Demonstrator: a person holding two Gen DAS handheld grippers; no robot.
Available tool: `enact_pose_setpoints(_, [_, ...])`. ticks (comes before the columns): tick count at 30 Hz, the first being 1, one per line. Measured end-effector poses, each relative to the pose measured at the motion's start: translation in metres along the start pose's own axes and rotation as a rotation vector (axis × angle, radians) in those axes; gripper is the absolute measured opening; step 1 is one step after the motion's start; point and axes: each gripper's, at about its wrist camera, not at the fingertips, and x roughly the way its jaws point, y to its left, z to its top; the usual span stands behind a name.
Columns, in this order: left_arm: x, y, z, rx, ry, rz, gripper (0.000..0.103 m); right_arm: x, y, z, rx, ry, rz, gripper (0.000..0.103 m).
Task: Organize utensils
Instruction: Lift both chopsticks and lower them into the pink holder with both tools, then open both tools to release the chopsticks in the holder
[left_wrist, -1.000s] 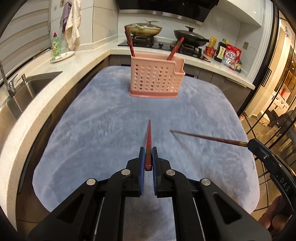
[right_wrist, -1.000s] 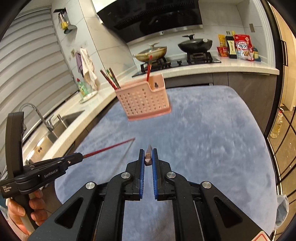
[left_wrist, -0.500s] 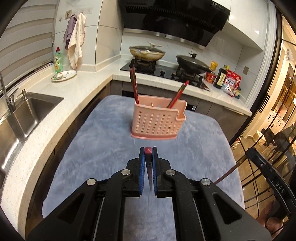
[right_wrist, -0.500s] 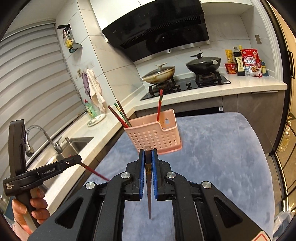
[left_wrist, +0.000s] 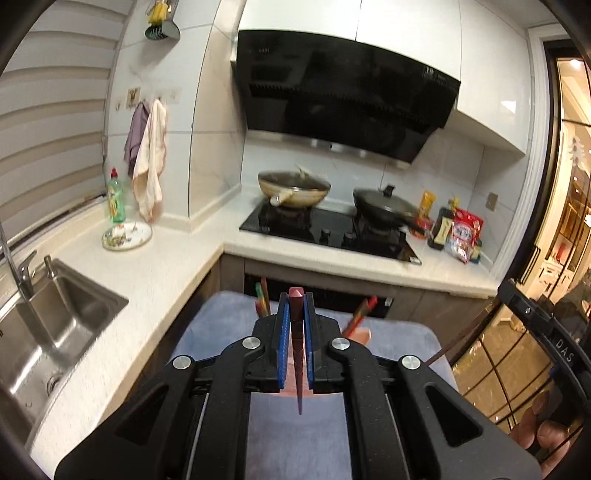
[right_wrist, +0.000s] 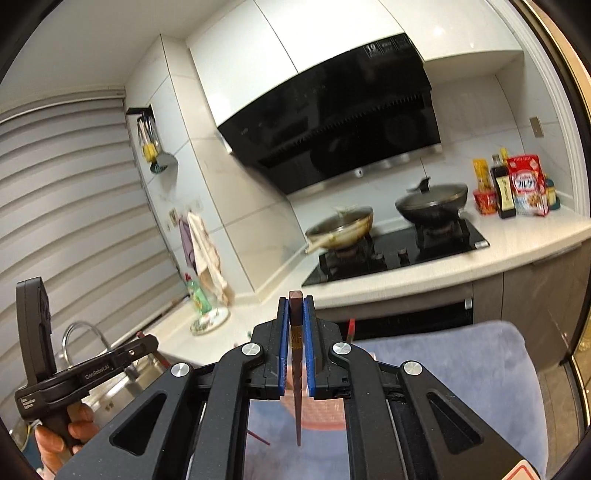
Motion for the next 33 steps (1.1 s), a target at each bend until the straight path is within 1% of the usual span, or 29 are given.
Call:
enact_pose_setpoints(3, [0.013, -0.002, 0.026, 0.003, -0.051, 0.013, 0.007, 0.019, -0.001, 0.019, 0.004, -0.042, -0.007, 0.007])
enact_pose_setpoints(5, [0.022, -0.004, 0.037, 0.001, -0.070, 0.010, 0.007, 0.032, -0.001, 0.028, -0.001, -0.052, -0.017, 0.007])
enact_pose_setpoints(9, [0.045, -0.007, 0.044, 0.011, -0.083, 0.019, 0.007, 0.062, -0.003, 0.032, -0.023, -0.041, -0.045, 0.007])
enact_pose_setpoints(15, [0.085, -0.004, 0.030, 0.022, -0.038, 0.035, 0.007, 0.103, -0.012, 0.005, -0.025, 0.038, -0.051, 0.007])
enact_pose_setpoints(22, [0.115, -0.001, 0.013, 0.016, -0.001, 0.040, 0.007, 0.133, -0.020, -0.025, -0.029, 0.107, -0.057, 0.007])
enact_pose_setpoints(26, [0.132, 0.004, 0.001, 0.007, 0.036, 0.040, 0.007, 0.147, -0.027, -0.041, -0.020, 0.150, -0.054, 0.007])
enact_pose_setpoints(33, [0.140, 0.007, -0.012, 0.018, 0.070, 0.046, 0.007, 0.157, -0.028, -0.063, -0.032, 0.204, -0.049, 0.008])
